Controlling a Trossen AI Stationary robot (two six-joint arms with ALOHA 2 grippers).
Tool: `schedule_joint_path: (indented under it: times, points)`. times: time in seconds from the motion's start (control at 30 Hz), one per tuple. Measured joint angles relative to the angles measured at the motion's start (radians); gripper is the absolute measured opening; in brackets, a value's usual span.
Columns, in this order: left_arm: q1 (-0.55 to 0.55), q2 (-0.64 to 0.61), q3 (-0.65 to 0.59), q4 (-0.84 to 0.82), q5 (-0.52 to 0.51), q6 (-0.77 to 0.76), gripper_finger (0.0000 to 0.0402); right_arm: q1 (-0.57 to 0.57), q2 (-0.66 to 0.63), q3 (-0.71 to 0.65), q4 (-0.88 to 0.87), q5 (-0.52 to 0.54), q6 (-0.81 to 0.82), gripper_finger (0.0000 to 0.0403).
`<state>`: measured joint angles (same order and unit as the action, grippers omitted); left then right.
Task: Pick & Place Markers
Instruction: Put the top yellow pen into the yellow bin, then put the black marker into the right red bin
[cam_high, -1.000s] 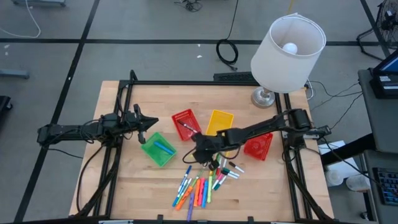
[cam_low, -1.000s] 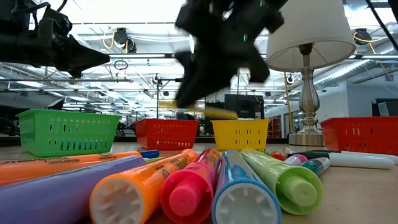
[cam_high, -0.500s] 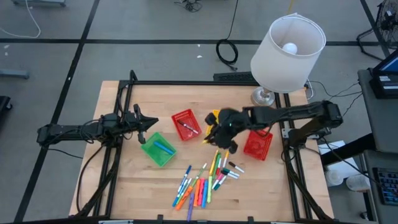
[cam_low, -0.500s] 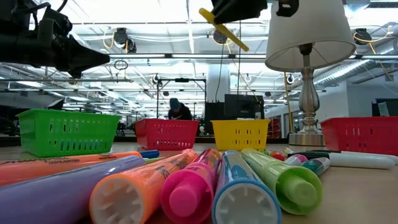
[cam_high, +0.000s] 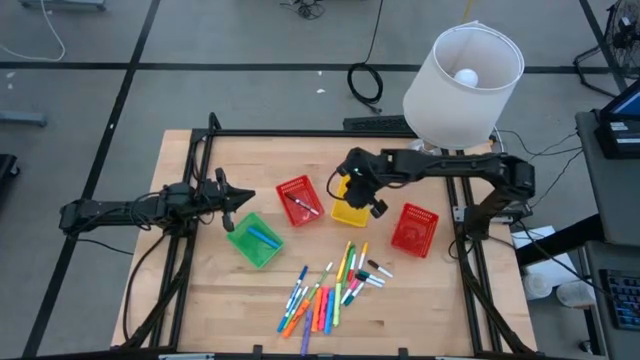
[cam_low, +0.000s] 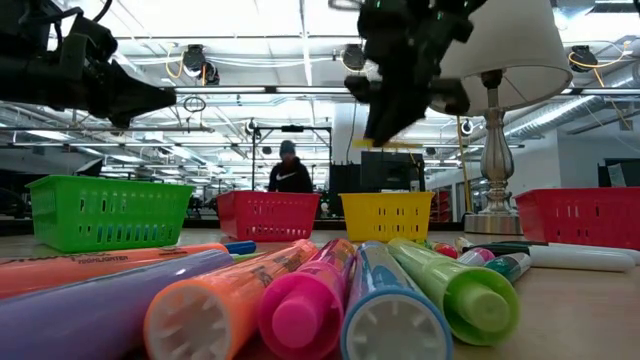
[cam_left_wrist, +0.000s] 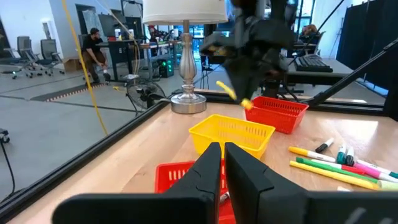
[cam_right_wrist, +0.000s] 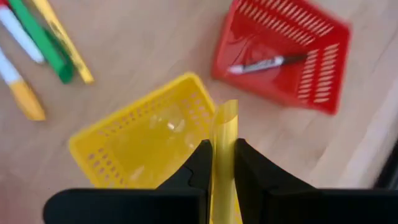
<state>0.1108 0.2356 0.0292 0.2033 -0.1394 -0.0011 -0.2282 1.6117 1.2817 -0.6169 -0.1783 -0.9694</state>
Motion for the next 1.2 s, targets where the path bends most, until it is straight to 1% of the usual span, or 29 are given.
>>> schedule_joint_path:
  times: [0.2, 0.37, 0.5, 0.6, 0.67, 0.77, 0.9, 0.97, 1.07, 1.13, 1.2]
  points:
    - [0.000, 0.000, 0.000, -0.016, 0.000, -0.010, 0.0031, -0.015, 0.058, -0.063, 0.012, -0.001, -0.067, 0.0030]
    - [0.000, 0.000, 0.000, -0.029, 0.000, -0.013, 0.0031, -0.013, 0.134, -0.084, 0.020, 0.003, -0.133, 0.0030]
    - [0.000, 0.000, 0.000, -0.028, 0.000, -0.016, 0.0031, 0.003, 0.175, -0.084, 0.045, 0.073, -0.143, 0.0030]
    - [0.000, 0.000, 0.000, -0.028, 0.000, -0.016, 0.0031, 0.010, 0.182, -0.084, 0.068, 0.101, -0.127, 0.0032]
    - [0.000, 0.000, 0.000, -0.028, 0.000, -0.016, 0.0031, 0.014, 0.183, -0.084, 0.077, 0.103, -0.087, 0.0055]
    - [0.000, 0.000, 0.000, -0.028, 0.000, -0.016, 0.0031, 0.014, 0.181, -0.084, 0.080, 0.110, -0.060, 0.0103]
    - [0.000, 0.000, 0.000, -0.028, 0.000, -0.016, 0.0031, 0.025, 0.157, -0.084, 0.081, 0.186, -0.021, 0.0148]
    - [0.000, 0.000, 0.000, -0.028, 0.000, -0.016, 0.0031, 0.032, 0.128, -0.084, 0.075, 0.227, -0.007, 0.0160]
    - [0.000, 0.000, 0.000, -0.028, 0.000, -0.012, 0.0031, 0.047, 0.050, -0.084, 0.082, 0.244, 0.044, 0.0165]
    - [0.000, 0.000, 0.000, -0.025, 0.000, -0.005, 0.0031, 0.060, -0.034, -0.084, 0.080, 0.206, 0.104, 0.0161]
    - [0.000, 0.000, 0.000, -0.024, 0.000, -0.003, 0.0031, 0.076, -0.138, -0.084, 0.112, 0.120, 0.184, 0.0152]
